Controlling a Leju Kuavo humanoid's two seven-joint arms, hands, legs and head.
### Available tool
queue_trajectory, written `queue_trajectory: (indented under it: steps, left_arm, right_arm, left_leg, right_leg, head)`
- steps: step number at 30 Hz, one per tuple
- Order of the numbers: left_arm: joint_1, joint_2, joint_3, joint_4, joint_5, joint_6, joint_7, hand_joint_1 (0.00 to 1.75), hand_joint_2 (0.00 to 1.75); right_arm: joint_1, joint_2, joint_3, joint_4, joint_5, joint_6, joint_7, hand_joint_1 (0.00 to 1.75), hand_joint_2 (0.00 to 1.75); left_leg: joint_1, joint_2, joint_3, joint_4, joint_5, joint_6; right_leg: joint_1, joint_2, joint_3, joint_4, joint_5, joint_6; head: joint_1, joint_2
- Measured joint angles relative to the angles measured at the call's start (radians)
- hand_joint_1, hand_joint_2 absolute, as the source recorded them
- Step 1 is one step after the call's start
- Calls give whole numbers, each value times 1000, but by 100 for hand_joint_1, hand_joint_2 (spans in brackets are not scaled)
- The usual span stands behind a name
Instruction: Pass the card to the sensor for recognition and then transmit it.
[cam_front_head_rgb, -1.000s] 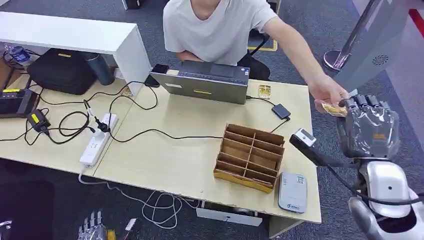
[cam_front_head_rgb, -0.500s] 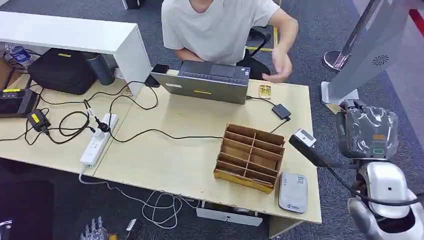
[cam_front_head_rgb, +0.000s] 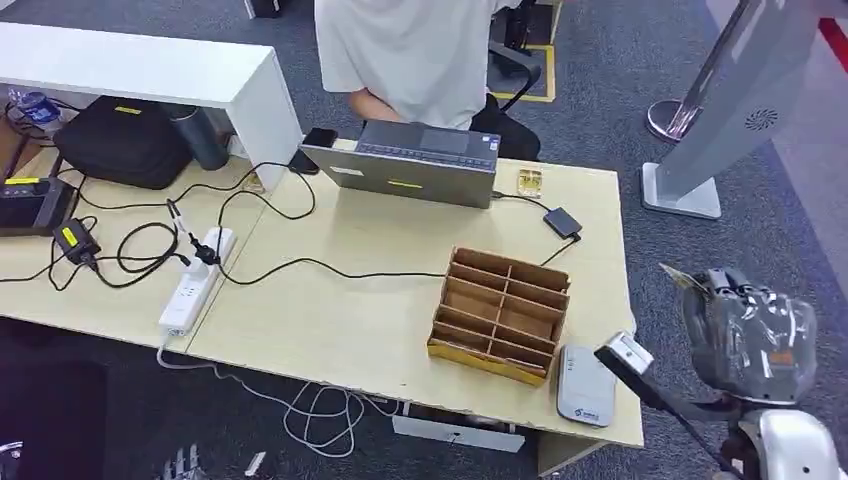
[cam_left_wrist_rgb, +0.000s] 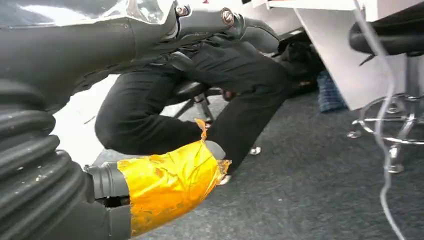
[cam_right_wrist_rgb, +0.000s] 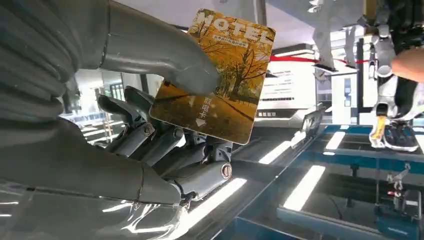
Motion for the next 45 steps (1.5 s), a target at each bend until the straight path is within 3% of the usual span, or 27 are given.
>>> queue_trajectory:
  steps: [7, 22, 36, 45]
  left_arm:
    - [-4, -3, 53, -5, -11, 0, -3, 0, 175]
    - [-4, -6, 61, -6, -11, 0, -5, 0, 175]
    - [-4, -9, 60, -17, -10, 0, -21, 0, 175]
    - [-3, -9, 60, -22, -10, 0, -35, 0, 175]
  right_arm:
    - [120, 0, -53, -13, 14, -20, -10, 175, 175]
    - [168, 42, -54, 17, 19, -38, -29, 175, 175]
    - [149, 209, 29, 279, -25, -123, -34, 175, 175]
    - [147, 255, 50, 425, -93, -178, -27, 175, 175]
  left_leg:
    - [0, 1, 0, 0, 0, 0]
    - [0, 1, 0, 0, 0, 0]
    - [1, 2, 1, 0, 1, 0]
    - [0, 2, 1, 0, 1, 0]
  right_leg:
    - [0, 1, 0, 0, 0, 0]
    - [0, 1, 0, 0, 0, 0]
    - [1, 2, 0, 0, 0, 0]
    - [0, 2, 0, 0, 0, 0]
  head:
    - [0, 0]
    - [0, 0]
    - [0, 0]
    - [-1, 0]
